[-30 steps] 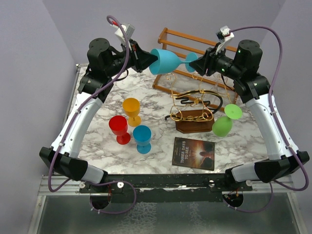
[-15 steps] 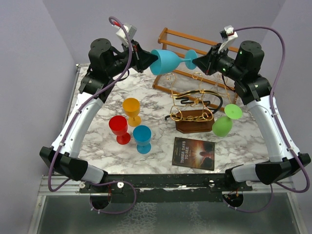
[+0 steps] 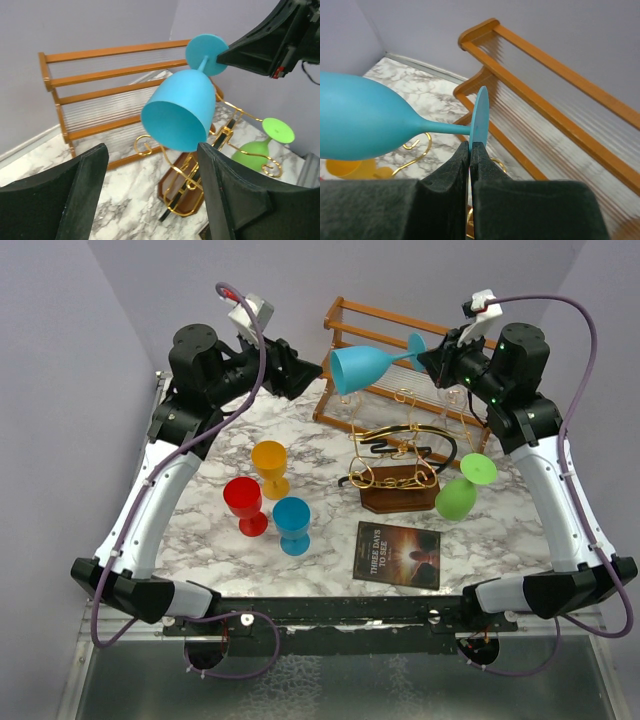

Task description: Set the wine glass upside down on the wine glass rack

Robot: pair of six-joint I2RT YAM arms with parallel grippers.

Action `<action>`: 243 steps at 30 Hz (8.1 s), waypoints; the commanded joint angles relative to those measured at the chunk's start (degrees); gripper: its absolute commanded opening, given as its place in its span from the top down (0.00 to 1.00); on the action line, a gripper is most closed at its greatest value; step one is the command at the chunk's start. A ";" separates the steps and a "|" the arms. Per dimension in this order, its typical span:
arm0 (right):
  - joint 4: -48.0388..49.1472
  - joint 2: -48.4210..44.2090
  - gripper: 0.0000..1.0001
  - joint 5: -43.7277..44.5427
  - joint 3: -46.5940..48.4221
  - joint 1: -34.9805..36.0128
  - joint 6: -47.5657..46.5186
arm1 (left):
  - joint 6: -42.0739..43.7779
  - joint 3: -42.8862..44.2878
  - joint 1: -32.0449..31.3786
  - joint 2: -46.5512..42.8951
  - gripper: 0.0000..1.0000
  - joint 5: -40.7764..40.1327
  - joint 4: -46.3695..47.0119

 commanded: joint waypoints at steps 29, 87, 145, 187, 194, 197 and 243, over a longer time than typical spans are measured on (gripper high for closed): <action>-5.94 11.81 0.99 14.03 18.83 3.58 -50.43 | 22.41 9.32 5.10 2.47 0.06 -14.04 -17.01; -4.32 2.12 0.99 25.64 -9.66 14.66 -61.76 | 21.92 8.21 7.24 2.58 0.06 -8.82 -16.02; 3.70 7.45 0.99 43.22 -8.74 14.81 -42.26 | 20.85 4.99 7.41 1.63 0.06 -5.80 -14.41; 6.00 7.88 0.93 36.80 -13.22 19.78 -53.15 | 22.24 5.16 7.50 1.82 0.06 -5.82 -14.80; 2.76 8.07 0.89 35.47 -12.80 20.28 -52.07 | 22.58 5.06 7.49 1.70 0.06 -5.92 -14.93; 1.27 8.15 0.88 34.60 -12.09 20.37 -51.23 | 22.69 4.99 7.48 1.60 0.06 -5.92 -15.00; -15.53 5.68 0.59 13.60 6.78 20.36 -34.48 | 26.70 -8.38 16.13 2.50 0.08 -10.64 -26.21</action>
